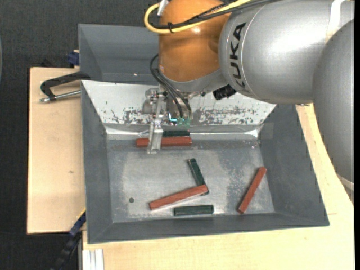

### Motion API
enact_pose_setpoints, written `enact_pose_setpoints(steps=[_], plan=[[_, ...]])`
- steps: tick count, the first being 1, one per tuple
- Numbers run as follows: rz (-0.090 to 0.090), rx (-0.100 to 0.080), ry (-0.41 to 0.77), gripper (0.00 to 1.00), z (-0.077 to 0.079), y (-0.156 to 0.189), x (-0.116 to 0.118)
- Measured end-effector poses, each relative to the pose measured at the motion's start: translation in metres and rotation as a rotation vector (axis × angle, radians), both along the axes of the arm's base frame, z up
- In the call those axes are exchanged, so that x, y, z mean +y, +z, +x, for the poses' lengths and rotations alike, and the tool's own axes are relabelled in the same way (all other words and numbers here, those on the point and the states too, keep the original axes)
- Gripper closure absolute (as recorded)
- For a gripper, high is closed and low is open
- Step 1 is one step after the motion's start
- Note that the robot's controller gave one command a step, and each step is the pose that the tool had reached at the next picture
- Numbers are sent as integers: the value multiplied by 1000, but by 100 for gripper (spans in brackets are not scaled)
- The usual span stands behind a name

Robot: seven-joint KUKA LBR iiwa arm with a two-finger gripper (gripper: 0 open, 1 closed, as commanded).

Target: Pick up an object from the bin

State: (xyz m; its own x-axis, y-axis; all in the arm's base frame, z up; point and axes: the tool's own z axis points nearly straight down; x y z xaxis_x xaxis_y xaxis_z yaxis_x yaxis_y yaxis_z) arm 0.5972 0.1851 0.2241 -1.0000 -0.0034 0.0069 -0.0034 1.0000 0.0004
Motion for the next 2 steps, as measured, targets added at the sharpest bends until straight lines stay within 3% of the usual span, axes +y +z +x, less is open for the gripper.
enact_pose_setpoints(steps=[1,2], plan=[[2,-9,-2,0,2,5,-1],[0,-4,-107,100,-38,-151,-40]])
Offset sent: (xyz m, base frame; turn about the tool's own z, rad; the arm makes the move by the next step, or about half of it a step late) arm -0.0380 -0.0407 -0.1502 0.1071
